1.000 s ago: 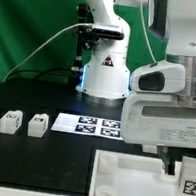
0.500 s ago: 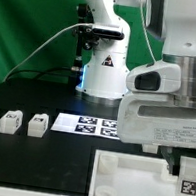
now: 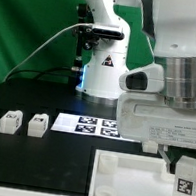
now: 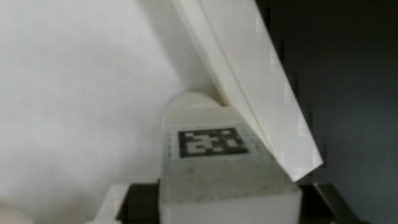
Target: Assemble one leg
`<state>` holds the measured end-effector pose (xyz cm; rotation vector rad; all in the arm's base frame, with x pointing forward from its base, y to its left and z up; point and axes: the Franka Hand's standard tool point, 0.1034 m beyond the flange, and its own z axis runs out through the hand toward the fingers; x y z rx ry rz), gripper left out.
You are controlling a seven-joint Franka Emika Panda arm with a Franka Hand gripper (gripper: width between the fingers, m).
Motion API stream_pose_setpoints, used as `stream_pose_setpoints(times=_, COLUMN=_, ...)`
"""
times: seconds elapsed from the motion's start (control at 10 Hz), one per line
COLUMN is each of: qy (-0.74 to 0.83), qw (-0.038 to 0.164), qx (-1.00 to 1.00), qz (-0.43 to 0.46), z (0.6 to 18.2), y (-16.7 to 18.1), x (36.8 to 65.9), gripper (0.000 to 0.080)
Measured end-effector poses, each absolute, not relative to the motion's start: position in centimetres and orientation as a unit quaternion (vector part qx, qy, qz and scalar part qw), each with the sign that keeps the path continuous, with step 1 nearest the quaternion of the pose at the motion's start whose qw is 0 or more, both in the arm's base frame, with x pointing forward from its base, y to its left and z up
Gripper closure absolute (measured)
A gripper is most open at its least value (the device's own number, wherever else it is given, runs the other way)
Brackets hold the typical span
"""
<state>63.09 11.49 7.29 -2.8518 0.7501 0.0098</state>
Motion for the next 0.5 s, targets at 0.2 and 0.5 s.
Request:
stream_pose_setpoints(times=0.2, qy=0.247, qw=0.096, qx=-0.964, qz=0.002, z=7.31, y=11.44, x=63.04, gripper=0.0498)
stream_pose_setpoints(times=0.5, qy=0.247, qw=0.096, qx=-0.964, qz=0.003, z=7.22, y=11.48, x=63.00, gripper=0.0248)
